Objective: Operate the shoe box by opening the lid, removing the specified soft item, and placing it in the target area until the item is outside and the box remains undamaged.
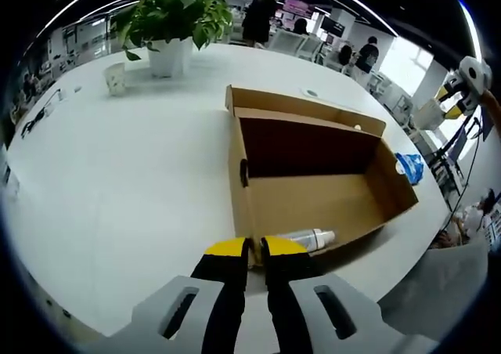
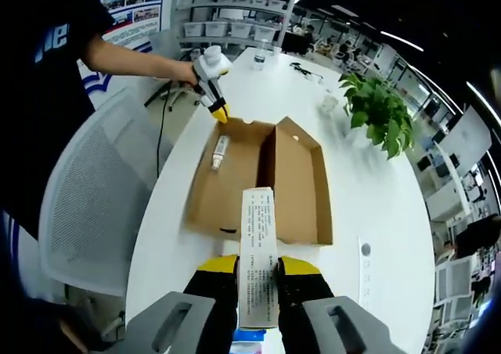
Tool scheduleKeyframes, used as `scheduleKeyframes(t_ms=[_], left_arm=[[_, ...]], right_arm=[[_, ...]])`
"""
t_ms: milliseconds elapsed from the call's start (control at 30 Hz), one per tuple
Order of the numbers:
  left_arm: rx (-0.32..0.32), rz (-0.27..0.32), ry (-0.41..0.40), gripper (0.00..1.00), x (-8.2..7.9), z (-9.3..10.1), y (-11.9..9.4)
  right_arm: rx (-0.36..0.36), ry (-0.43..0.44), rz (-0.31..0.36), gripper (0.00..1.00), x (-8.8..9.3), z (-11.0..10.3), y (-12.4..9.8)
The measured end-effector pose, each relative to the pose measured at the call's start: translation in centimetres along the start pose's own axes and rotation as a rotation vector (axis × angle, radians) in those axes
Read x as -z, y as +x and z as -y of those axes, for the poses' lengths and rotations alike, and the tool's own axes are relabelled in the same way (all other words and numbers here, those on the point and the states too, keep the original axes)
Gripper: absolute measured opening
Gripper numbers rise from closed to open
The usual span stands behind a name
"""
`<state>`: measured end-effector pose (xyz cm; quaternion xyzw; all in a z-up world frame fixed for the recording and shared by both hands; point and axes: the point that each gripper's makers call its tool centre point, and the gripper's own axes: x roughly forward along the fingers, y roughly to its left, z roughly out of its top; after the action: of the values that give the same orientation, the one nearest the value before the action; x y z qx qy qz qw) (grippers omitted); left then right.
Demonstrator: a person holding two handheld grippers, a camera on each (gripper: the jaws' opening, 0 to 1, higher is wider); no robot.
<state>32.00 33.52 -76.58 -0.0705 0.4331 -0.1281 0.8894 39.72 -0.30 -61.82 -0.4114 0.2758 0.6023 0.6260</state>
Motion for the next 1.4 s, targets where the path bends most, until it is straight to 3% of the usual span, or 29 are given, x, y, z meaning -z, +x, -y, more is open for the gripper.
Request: scheduleKeyframes(t_ms=[700,1400], left_arm=[[0.001,-0.01,0.008,0.06,0.0,0.1,0.0],[-0.011,0.004,0.0,0.05,0.0,0.0,0.0]], right_arm=[[0.023,0.008,-0.085,0.15,7.1,1.6,-0.9],[0.043,0.058,-0.178,0.15,15.2,3.2,0.1]])
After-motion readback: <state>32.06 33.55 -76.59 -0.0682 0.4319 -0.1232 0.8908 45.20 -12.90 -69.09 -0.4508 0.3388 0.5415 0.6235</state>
